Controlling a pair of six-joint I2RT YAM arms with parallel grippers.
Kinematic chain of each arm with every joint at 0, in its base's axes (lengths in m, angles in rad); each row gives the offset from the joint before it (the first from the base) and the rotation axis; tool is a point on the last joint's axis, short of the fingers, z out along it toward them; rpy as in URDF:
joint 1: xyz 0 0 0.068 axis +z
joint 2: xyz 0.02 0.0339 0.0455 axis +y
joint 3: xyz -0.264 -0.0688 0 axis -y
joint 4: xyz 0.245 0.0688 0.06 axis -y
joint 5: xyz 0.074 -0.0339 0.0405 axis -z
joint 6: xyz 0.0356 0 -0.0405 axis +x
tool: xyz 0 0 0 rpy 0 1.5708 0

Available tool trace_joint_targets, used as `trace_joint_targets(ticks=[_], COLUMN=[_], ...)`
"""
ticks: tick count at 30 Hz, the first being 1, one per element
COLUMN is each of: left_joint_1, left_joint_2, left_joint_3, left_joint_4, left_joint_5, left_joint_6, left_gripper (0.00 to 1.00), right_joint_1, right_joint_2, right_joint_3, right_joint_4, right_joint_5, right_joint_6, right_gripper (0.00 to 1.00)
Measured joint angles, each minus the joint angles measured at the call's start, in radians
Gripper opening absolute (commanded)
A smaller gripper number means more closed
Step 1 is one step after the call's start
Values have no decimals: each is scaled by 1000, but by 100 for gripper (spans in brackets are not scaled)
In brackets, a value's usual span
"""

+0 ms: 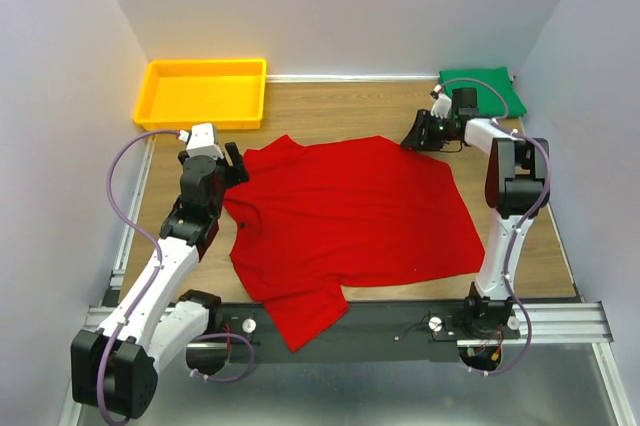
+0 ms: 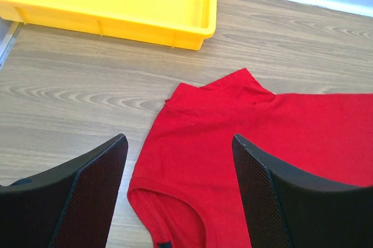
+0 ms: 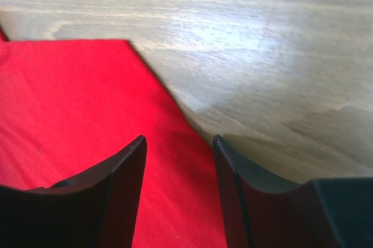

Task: Fold and stack the t-shirts
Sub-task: Flatten the tshirt out

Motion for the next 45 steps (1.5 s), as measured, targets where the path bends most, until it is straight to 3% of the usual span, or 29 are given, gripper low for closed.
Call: trace_joint_targets(ticks=[3,7,12,18,24,28,33,39,45], left_joint_1=[0,0,0,0,0,0,0,0,0], left_joint_2=[15,18,18,18,18,17,12,11,11], left_joint_3=[0,0,0,0,0,0,0,0,0], left_joint_4=[1,2,2,2,2,2,2,1,1], left_joint_5=[0,0,0,0,1,1,1,2,6], left_joint_6=[0,0,0,0,0,0,-1,-1,-1], left_gripper=[80,80,80,80,80,79,79,79,79], right_joint_1=[0,1,12,34,169,330,526,659,706], right_joint_2=[8,25,47,-6,-262,-381,-402,-452,-568], right_joint_3=[3,3,3,-31,-153,-258,-427,-482,-490], right_joint_4=[2,5,2,-11,-10,4,-10,-62,-116], right_joint_5=[-31,-89,-128,-47,265,488,711,806,839], right_joint_6=[-14,-26,-33,-43,-65,-38,48,139,178], right_gripper=[52,35,1,1,1,5,24,34,55])
